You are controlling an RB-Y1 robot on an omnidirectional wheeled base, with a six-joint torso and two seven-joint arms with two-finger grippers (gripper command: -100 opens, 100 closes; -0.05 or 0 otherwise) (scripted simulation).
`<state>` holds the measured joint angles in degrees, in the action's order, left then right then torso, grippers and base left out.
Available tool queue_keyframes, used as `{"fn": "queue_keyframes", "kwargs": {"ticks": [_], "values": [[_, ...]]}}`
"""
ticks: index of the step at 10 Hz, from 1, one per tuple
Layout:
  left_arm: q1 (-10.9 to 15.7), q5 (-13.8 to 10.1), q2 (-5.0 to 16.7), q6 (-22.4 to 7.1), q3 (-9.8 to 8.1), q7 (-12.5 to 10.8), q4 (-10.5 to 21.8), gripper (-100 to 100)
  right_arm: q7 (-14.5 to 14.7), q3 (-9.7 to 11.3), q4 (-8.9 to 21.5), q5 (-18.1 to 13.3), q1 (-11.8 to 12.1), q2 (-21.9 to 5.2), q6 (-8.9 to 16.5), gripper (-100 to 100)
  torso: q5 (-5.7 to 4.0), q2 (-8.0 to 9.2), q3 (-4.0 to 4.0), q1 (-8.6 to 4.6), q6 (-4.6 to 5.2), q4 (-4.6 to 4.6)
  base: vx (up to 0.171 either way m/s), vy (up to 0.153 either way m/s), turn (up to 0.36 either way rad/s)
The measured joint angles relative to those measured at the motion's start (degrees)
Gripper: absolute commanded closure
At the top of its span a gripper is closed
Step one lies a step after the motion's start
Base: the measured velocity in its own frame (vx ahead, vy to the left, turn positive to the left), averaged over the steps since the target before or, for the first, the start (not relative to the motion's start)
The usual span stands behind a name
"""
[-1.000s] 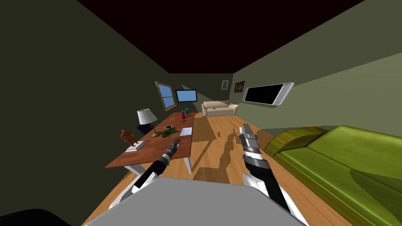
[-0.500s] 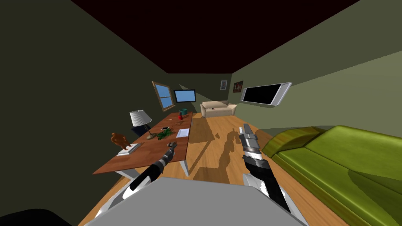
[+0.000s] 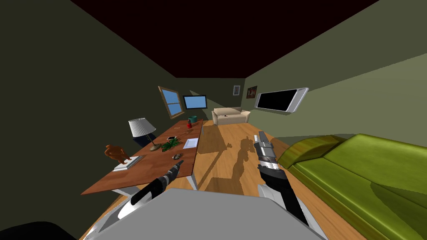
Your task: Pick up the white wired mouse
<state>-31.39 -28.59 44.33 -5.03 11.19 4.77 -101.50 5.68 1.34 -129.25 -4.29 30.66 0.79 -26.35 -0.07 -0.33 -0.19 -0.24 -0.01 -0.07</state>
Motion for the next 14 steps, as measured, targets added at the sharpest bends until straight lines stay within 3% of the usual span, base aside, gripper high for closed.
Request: {"fn": "queue_keyframes", "kwargs": {"ticks": [1,3,4,7,12,14], "values": [[0.03,-1.89,2.26,-1.74,0.37,-0.38,1.14,-100,0.00,0.00,0.00,0.00,0.00,0.00,0.00,0,0.00,-0.11,-0.06,0.01,0.01,-0.02,0.097,-0.052,-0.006],[0.78,-3.69,4.52,-3.39,1.50,-0.67,4.48,-100,0.00,0.00,0.00,0.00,0.00,0.00,0.00,0,0.02,-0.08,-0.05,0.11,0.00,-0.02,0.132,-0.042,-0.020],[-0.10,-5.34,6.58,-4.46,1.77,-0.99,5.54,-100,0.00,0.00,0.00,0.00,0.01,0.00,0.00,0,0.02,-0.17,-0.10,0.11,0.00,-0.04,0.124,-0.035,-0.002],[-0.90,-7.27,9.10,-6.58,2.20,-1.39,7.55,-100,0.00,-0.01,0.00,0.00,0.00,-0.01,0.00,0,0.04,-0.06,-0.04,0.17,0.01,-0.02,0.112,-0.019,-0.011],[0.06,-15.07,16.29,-8.08,6.56,-2.79,16.81,-100,0.00,-0.01,0.00,0.00,0.02,-0.01,0.00,0,0.08,-0.55,-0.33,0.31,0.02,-0.13,0.226,0.013,-0.008],[-1.23,-15.72,17.25,-10.08,5.75,-3.68,16.95,-100,0.00,-0.01,0.00,0.00,0.01,-0.01,0.00,0,0.07,-0.26,-0.17,0.30,0.01,-0.07,0.119,0.018,0.001]]}}
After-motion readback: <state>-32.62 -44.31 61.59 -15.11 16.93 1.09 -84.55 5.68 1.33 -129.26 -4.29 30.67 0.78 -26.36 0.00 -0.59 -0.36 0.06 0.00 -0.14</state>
